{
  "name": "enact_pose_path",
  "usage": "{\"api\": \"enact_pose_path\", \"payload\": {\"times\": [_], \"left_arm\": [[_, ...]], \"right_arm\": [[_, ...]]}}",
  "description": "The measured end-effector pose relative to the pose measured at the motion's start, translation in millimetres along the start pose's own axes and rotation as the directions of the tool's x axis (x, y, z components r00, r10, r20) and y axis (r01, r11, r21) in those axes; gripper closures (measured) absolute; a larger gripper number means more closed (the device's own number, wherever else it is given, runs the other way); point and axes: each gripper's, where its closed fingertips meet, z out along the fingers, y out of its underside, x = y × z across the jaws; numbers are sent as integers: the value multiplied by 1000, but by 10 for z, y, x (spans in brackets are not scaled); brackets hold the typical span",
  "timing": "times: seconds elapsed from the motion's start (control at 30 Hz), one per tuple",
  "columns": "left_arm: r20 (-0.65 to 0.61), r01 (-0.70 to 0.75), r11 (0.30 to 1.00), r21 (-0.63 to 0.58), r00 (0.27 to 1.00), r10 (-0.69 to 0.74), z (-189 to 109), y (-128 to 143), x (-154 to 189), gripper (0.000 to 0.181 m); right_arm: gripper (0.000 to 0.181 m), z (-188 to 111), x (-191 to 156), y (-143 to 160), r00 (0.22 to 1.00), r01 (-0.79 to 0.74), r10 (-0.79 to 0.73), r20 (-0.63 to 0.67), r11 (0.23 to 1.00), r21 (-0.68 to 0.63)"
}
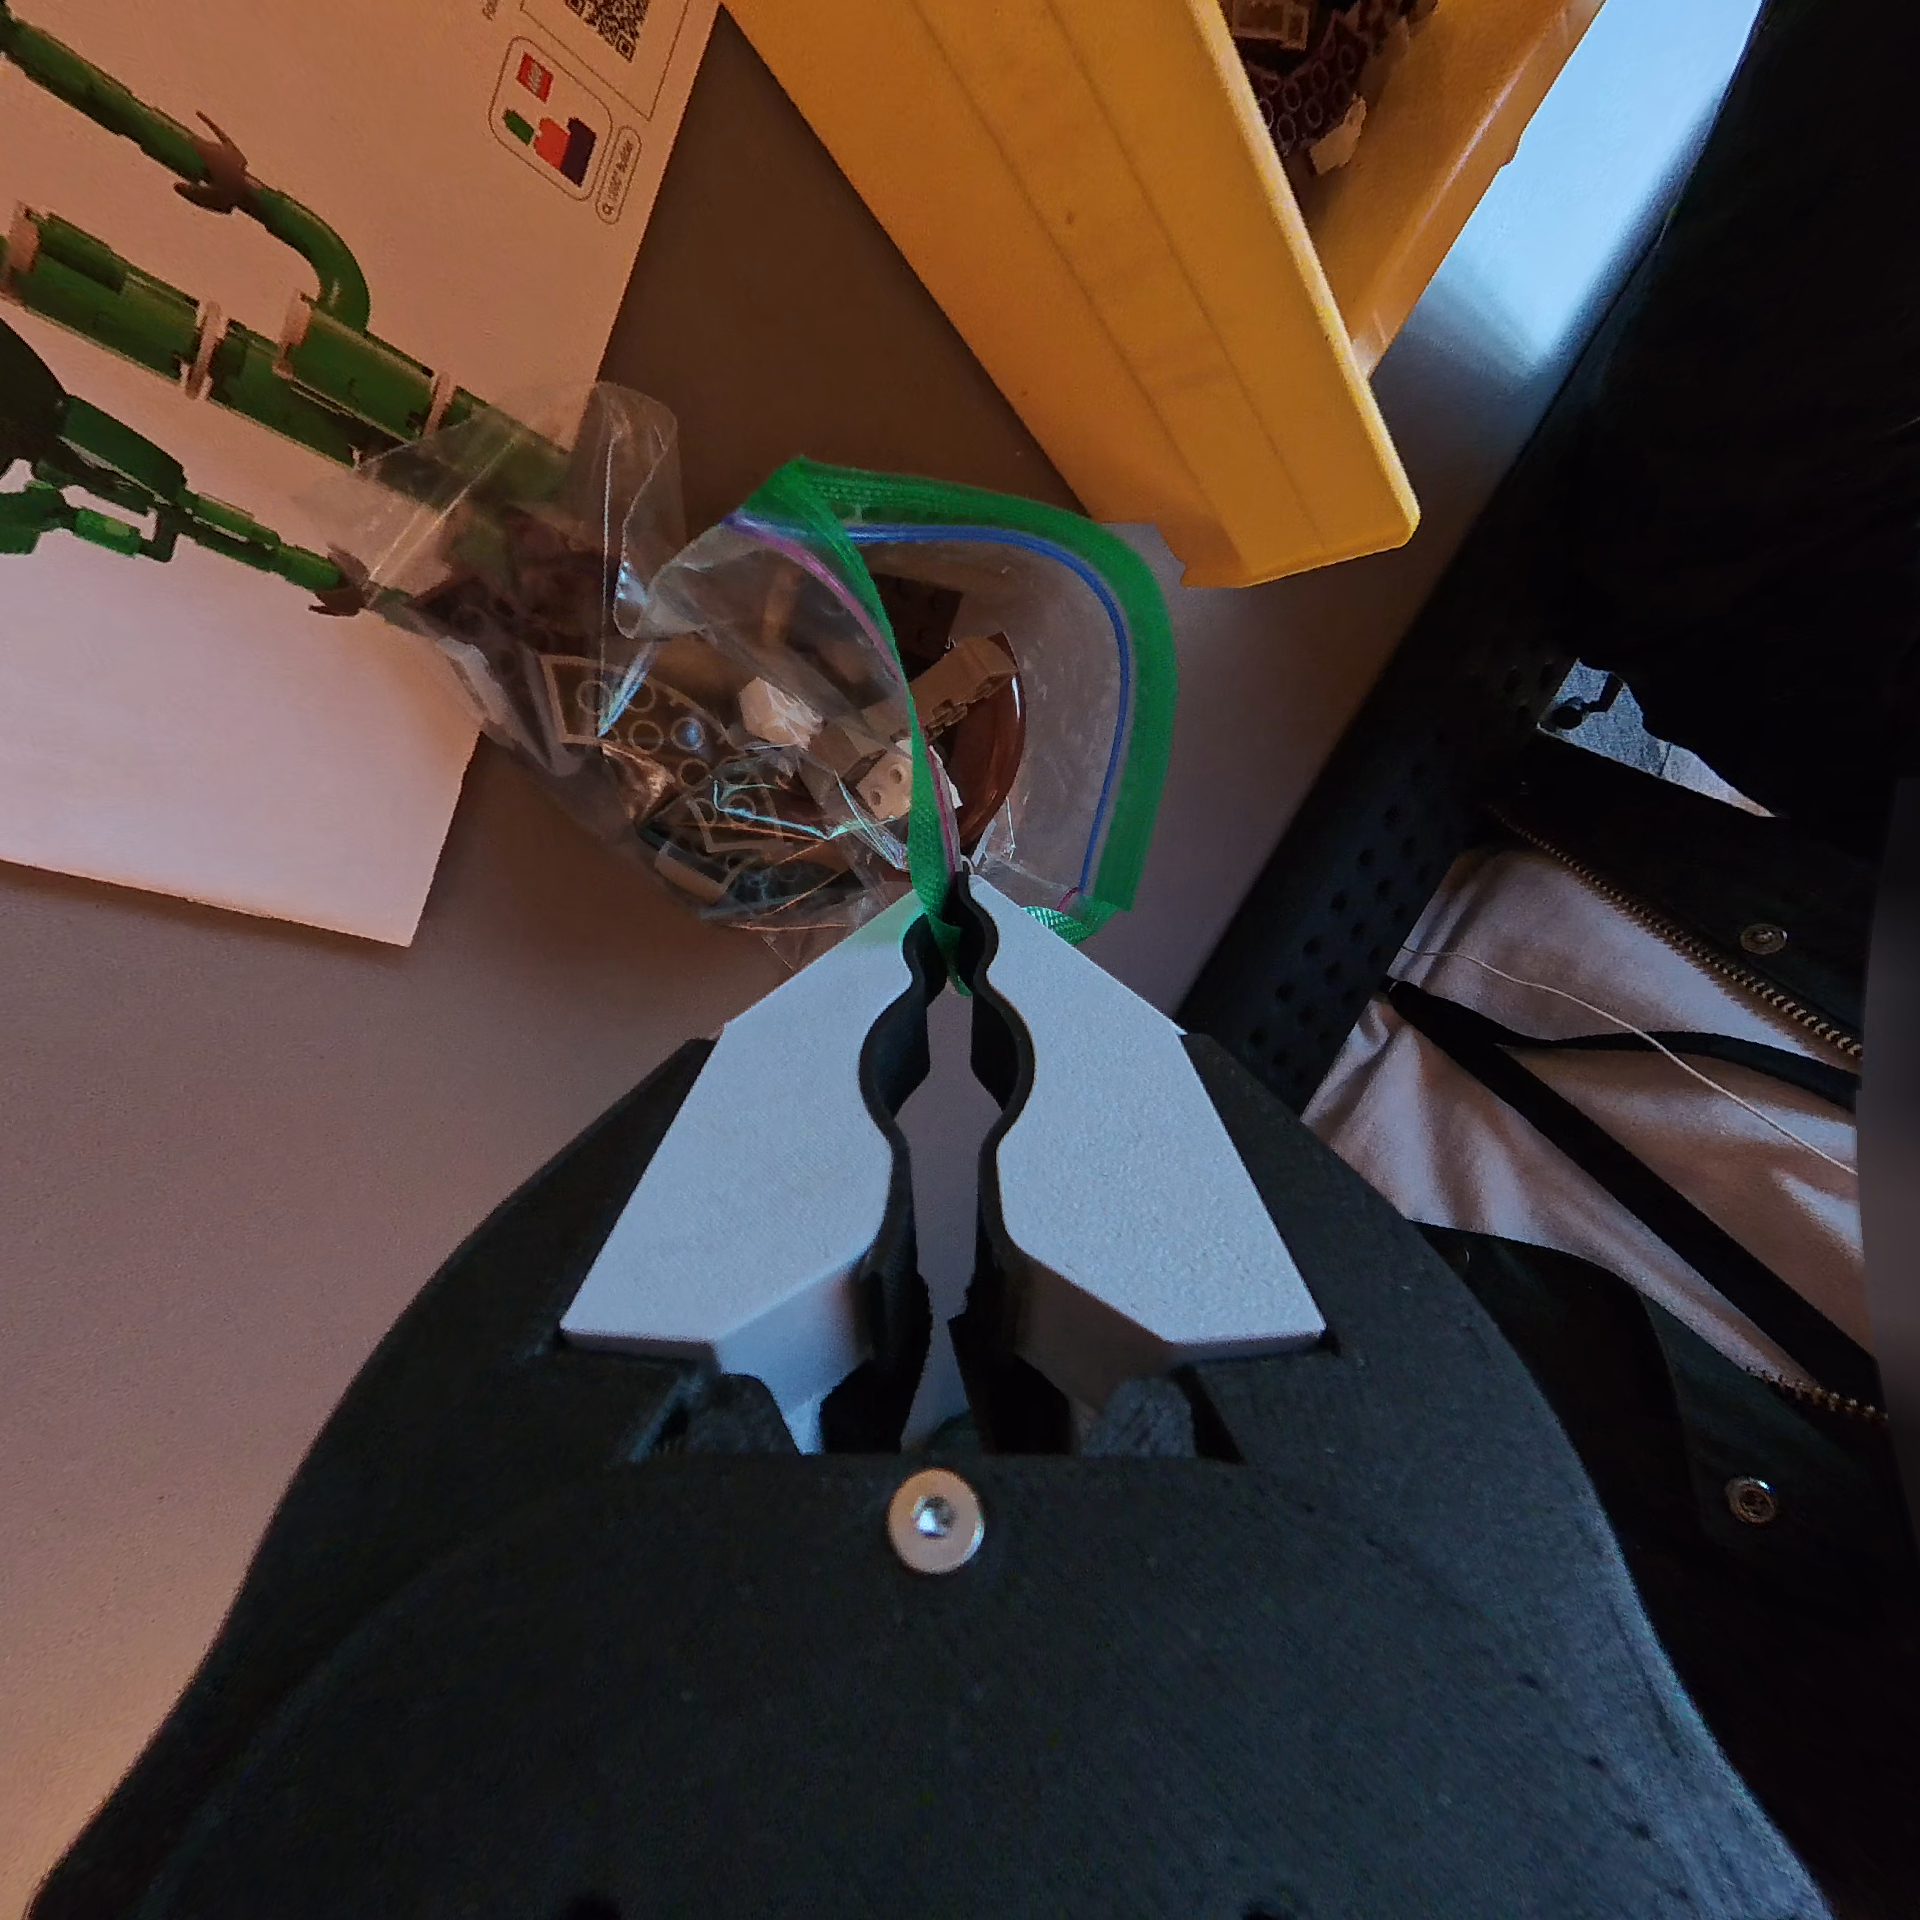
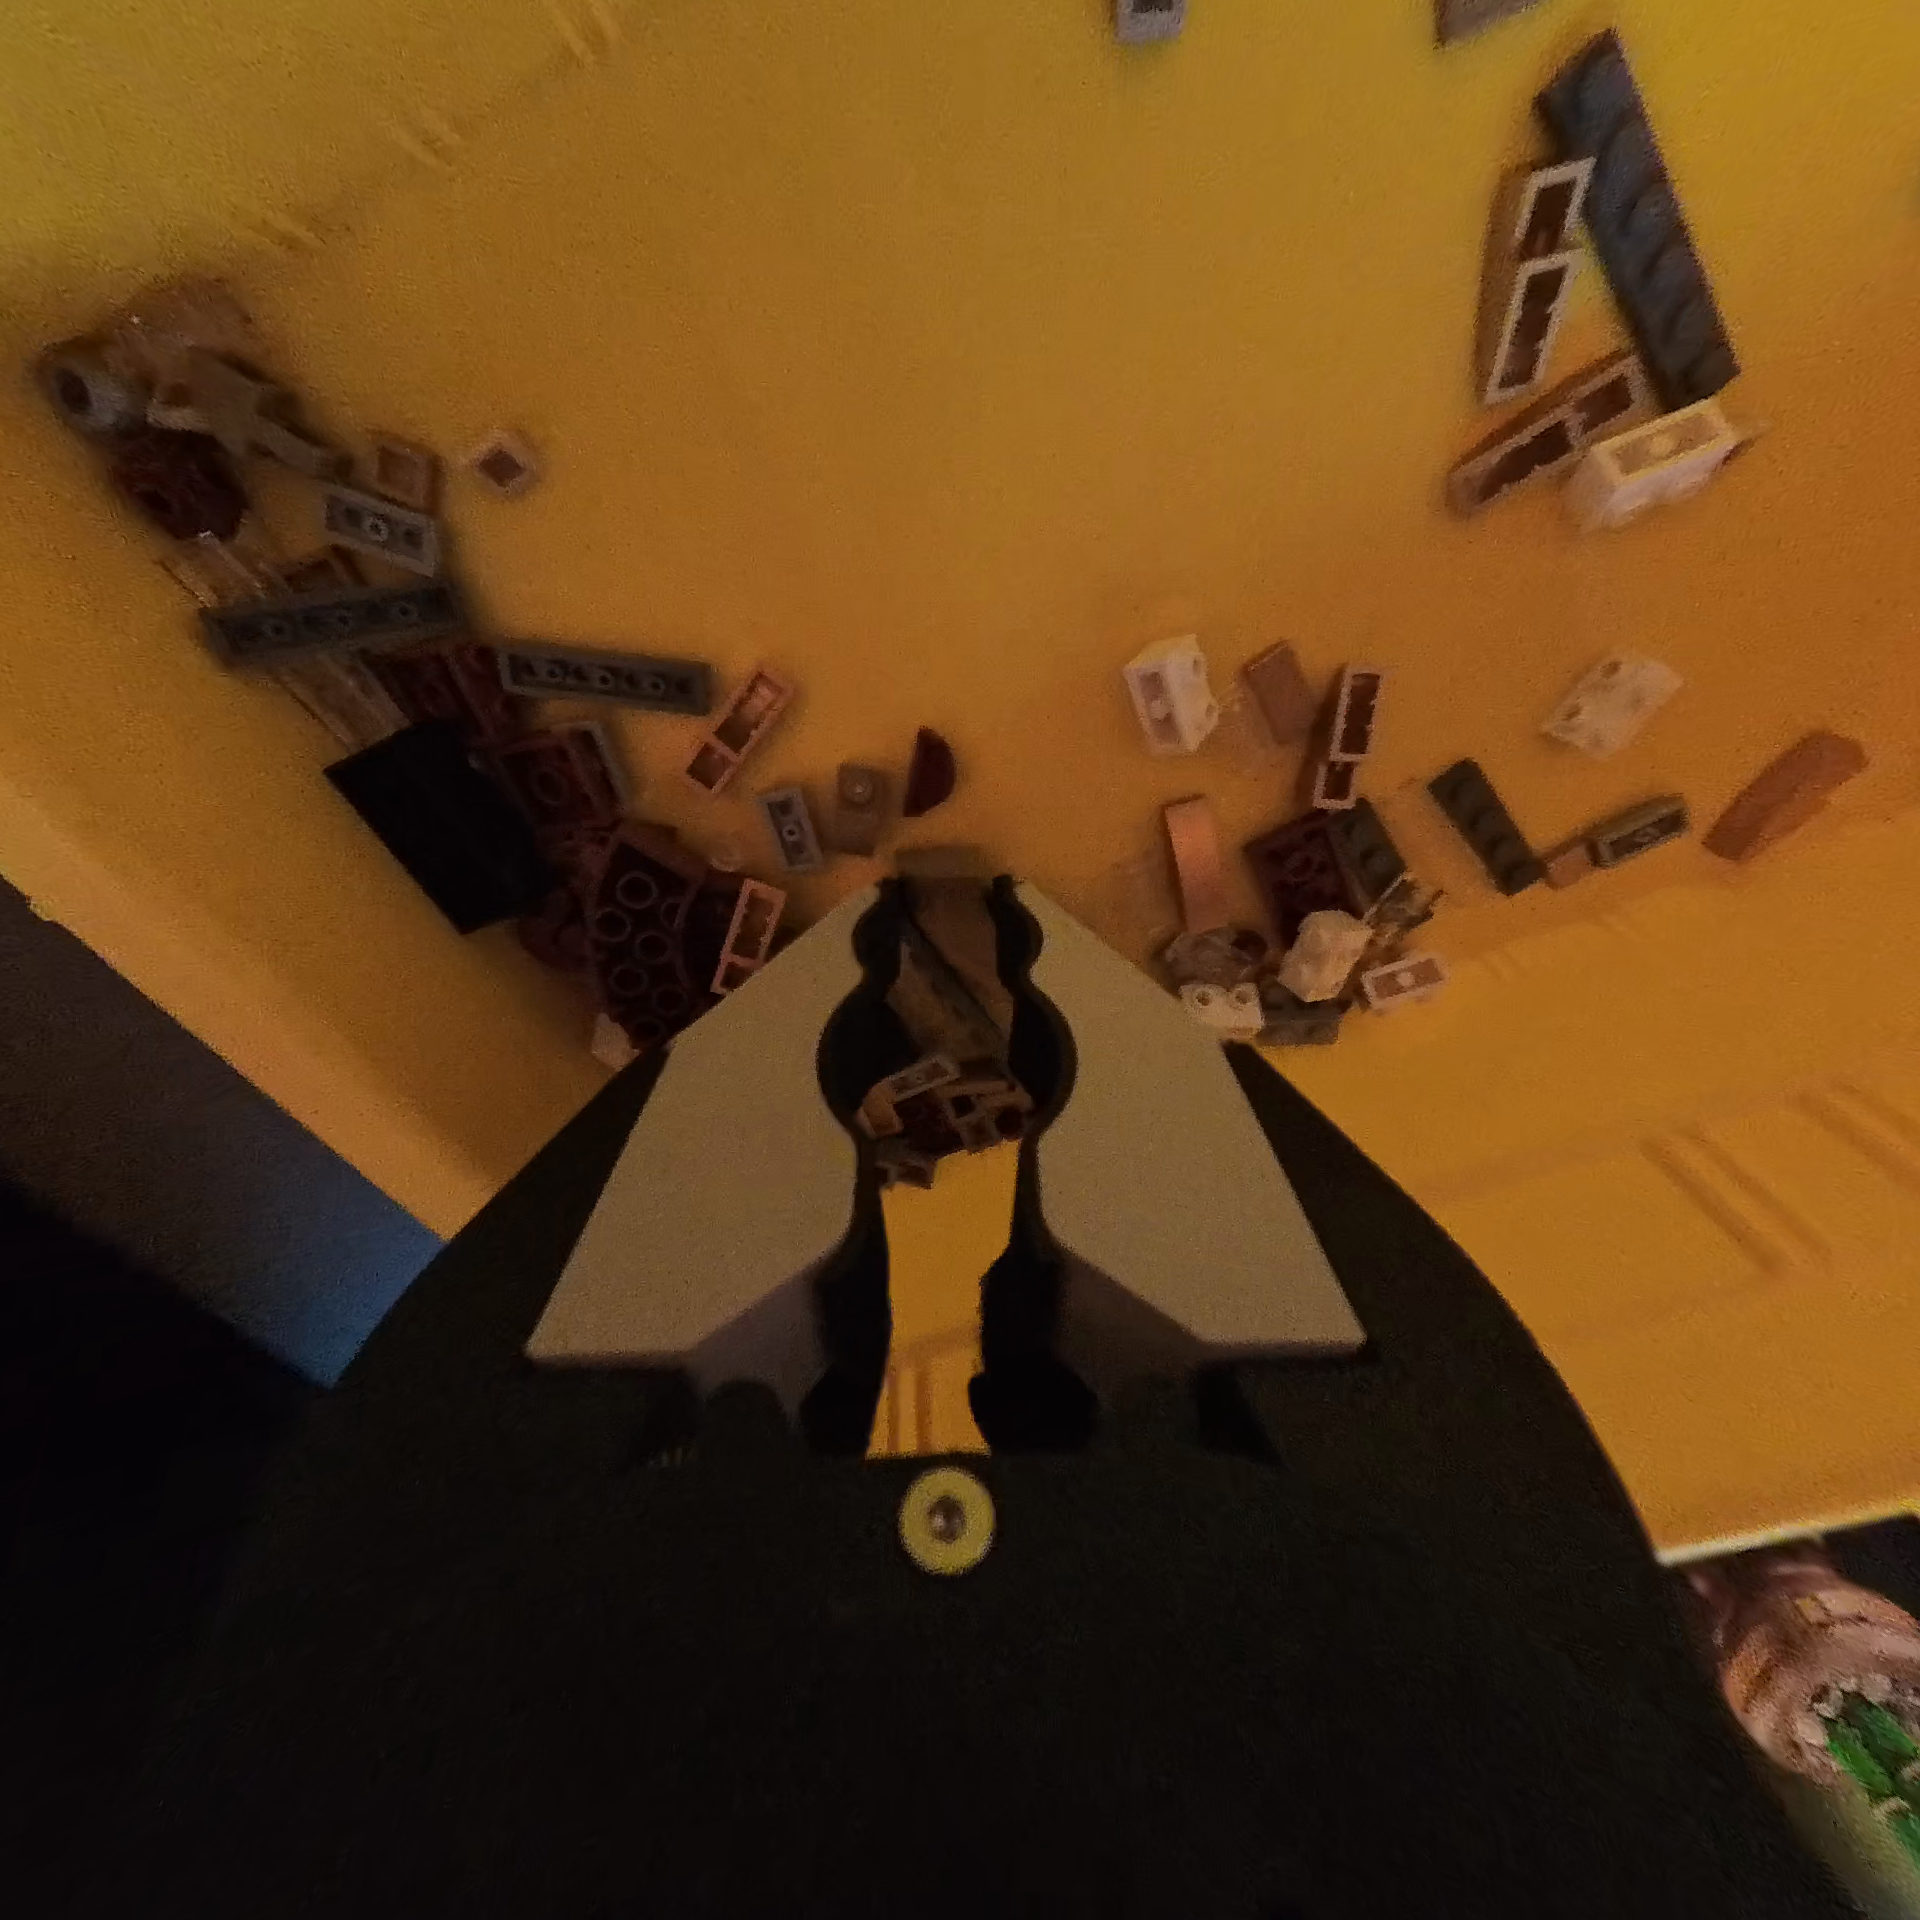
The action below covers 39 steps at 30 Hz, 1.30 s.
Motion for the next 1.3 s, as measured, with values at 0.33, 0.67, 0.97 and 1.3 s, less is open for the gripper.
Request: {"api": "enact_pose_path", "payload": {"times": [0.33,0.67,0.97,1.3], "left_arm": [[-1,-2,1000,1,1000,2,1,-4,5,181],[0,-3,1000,2,1000,3,-10,1,5,181],[-2,-2,1000,8,1000,2,-23,-4,6,181],[-2,2,1000,4,1000,-2,-13,-1,-1,181]], "right_arm": [[164,-1416,-519,-992,977,66,-196,86,657,751],[153,-1484,-1293,-1739,906,35,-385,175,482,876],[153,-1021,-430,-801,986,138,-164,-6,813,565],[148,-137,-173,-193,998,29,-34,46,994,108]]}}
